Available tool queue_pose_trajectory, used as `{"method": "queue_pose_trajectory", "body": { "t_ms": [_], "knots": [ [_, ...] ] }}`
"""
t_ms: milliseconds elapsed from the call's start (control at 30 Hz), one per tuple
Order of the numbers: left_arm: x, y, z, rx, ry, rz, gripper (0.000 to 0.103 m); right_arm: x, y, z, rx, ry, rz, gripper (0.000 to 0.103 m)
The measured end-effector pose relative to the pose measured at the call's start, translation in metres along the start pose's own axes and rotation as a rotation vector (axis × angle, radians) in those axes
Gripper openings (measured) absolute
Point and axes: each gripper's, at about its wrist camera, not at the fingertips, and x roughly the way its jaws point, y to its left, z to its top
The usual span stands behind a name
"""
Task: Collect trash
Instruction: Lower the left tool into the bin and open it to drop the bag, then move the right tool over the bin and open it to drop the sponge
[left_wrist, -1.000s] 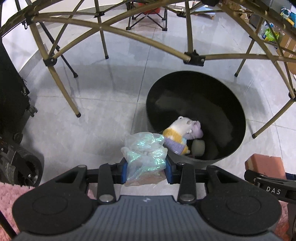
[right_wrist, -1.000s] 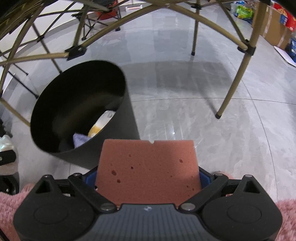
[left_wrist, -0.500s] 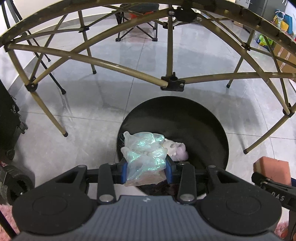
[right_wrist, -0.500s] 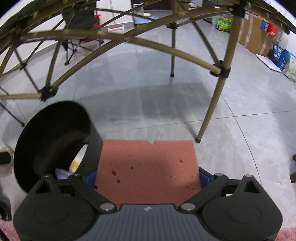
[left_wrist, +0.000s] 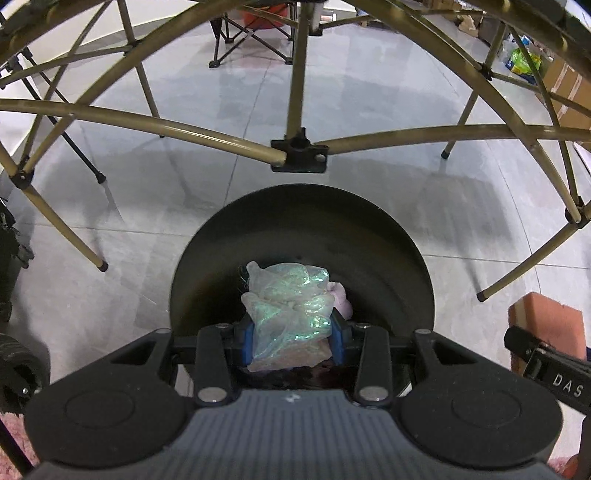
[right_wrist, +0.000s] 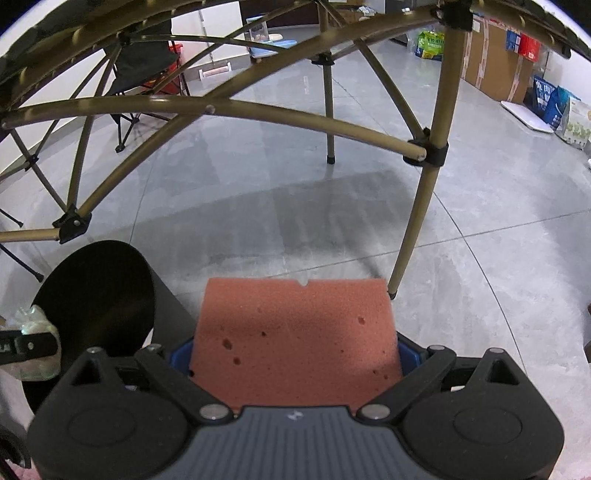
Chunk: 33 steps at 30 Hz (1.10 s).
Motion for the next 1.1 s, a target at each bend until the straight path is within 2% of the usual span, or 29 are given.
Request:
{"method": "queue_pose_trajectory", "body": {
  "t_ms": [233, 333, 367, 400, 433, 467, 1100],
  "knots": [
    [0.006, -0.010, 0.000, 0.017, 0.011, 0.005, 0.040, 0.005, -0.008, -0.004, 0.025, 0.028, 0.008, 0.098],
    [0.007, -0.013, 0.000, 0.024, 0.009, 0.020, 0.051, 0.004, -0.010, -0.005, 0.030, 0.032, 0.017, 0.098],
    [0.008, -0.014, 0.000, 0.027, 0.008, 0.026, 0.061, 0.004, -0.010, -0.005, 0.030, 0.033, 0.020, 0.098],
    [0.007, -0.015, 0.000, 0.030, 0.003, 0.038, 0.077, 0.004, -0.010, -0.006, 0.029, 0.033, 0.022, 0.098],
    [0.007, -0.015, 0.000, 0.030, -0.001, 0.046, 0.086, 0.004, -0.011, -0.006, 0.028, 0.034, 0.024, 0.098],
    [0.007, -0.015, 0.000, 0.026, -0.006, 0.052, 0.101, 0.004, -0.010, -0.006, 0.027, 0.035, 0.025, 0.098],
    [0.005, -0.006, -0.003, 0.005, 0.014, 0.062, 0.103, 0.000, -0.003, -0.010, 0.008, 0.045, 0.042, 0.098]
  ]
}}
